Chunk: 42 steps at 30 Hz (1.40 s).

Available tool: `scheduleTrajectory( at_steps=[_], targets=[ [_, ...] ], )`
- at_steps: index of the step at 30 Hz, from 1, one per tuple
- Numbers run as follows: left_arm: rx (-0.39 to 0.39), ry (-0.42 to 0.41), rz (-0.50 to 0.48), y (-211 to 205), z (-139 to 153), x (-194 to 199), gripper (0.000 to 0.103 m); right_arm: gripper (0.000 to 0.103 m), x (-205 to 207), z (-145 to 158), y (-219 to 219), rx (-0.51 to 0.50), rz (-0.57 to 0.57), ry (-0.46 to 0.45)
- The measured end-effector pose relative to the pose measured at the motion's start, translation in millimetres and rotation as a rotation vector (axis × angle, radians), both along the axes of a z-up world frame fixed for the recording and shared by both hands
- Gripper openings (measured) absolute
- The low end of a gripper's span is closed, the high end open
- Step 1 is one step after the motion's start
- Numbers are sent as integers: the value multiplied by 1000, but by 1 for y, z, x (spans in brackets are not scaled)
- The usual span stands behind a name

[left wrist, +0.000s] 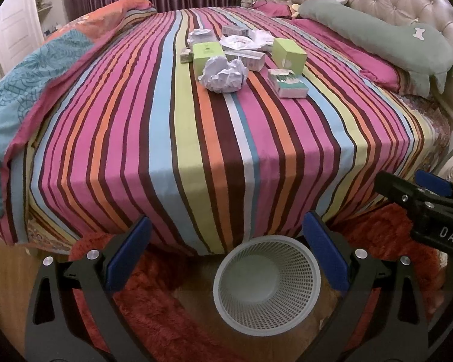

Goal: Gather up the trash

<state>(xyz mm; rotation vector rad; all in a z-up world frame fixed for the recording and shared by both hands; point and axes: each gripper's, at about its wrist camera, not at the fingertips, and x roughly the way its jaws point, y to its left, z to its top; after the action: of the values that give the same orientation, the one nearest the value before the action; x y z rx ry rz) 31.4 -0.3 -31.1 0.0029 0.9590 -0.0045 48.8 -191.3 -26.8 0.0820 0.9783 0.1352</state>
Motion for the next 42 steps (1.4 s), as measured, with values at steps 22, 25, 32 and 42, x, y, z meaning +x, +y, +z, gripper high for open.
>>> scheduleTrajectory(
  at_steps=[22,25,32,42],
  targets=[
    [-5,-3,1,-1,1,8,97,95,5,0,2,-18,11,-4],
    [-6,10,-1,-2,-3,15,97,95,11,-4,2,-18,13,5],
    [-10,52,1,1,-19,33,97,95,27,-16,0,-31,-4,35],
    [-11,70,13,5,-33,74,97,95,56,-32,-2,-41,-15,68]
  ],
)
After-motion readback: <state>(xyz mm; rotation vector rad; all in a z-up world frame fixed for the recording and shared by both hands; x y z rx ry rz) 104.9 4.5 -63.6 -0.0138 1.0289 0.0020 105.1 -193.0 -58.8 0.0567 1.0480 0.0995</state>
